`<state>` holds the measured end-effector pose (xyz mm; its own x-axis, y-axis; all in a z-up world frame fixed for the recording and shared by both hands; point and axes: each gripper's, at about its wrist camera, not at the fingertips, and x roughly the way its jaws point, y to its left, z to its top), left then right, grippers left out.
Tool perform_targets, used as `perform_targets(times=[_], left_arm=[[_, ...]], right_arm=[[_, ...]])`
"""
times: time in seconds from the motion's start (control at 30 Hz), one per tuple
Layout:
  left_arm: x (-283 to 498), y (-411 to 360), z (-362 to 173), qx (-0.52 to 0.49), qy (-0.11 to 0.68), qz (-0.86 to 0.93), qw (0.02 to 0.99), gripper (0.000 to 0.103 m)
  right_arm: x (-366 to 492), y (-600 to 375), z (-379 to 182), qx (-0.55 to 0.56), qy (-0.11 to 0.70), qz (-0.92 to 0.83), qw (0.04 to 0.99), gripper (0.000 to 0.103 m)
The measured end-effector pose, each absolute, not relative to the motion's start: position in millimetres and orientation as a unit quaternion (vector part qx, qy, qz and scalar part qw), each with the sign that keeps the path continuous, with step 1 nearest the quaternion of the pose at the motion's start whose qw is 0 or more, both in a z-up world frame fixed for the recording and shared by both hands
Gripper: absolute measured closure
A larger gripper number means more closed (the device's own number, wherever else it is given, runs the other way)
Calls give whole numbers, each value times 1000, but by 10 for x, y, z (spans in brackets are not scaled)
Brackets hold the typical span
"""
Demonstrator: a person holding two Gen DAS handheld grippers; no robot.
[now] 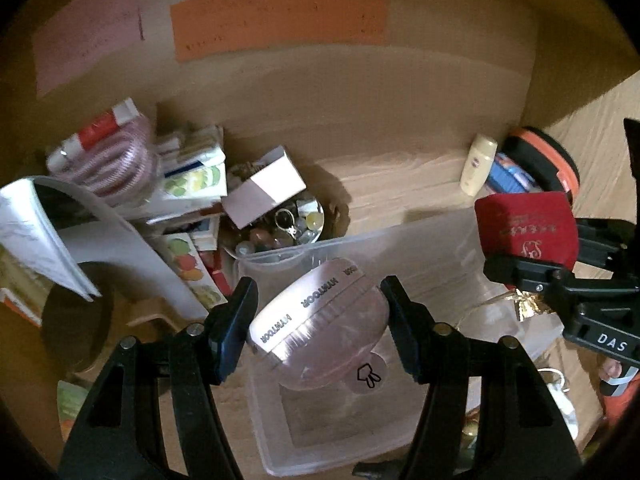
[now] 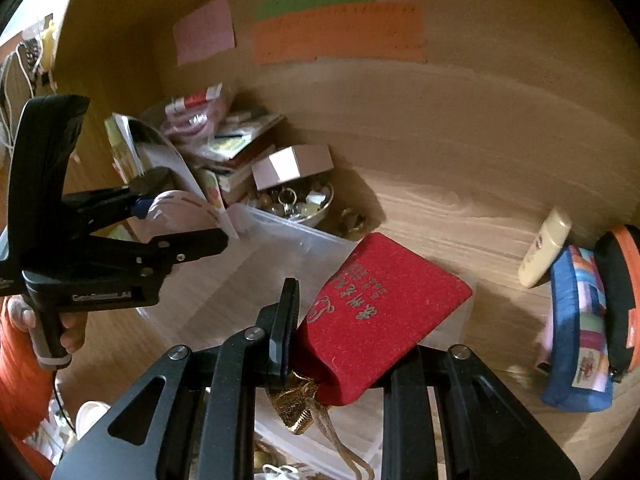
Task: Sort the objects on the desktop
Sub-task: 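Carry the pink gadget and red pouch with both grippers over the clear bin, then open left gripper dropping the pink gadget while right gripper releases the red pouch into the bin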
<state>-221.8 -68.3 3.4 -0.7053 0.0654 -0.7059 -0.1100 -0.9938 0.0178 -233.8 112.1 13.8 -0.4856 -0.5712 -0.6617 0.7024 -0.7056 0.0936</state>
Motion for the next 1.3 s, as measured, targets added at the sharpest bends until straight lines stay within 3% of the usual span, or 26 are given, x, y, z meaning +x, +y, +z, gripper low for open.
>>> perform_targets(times=[1.3], left_arm=[[-2613,-282,-710,-487,154,858,51,40]], right_arm=[[-2571,721,-552,481,220,-765,367,84]])
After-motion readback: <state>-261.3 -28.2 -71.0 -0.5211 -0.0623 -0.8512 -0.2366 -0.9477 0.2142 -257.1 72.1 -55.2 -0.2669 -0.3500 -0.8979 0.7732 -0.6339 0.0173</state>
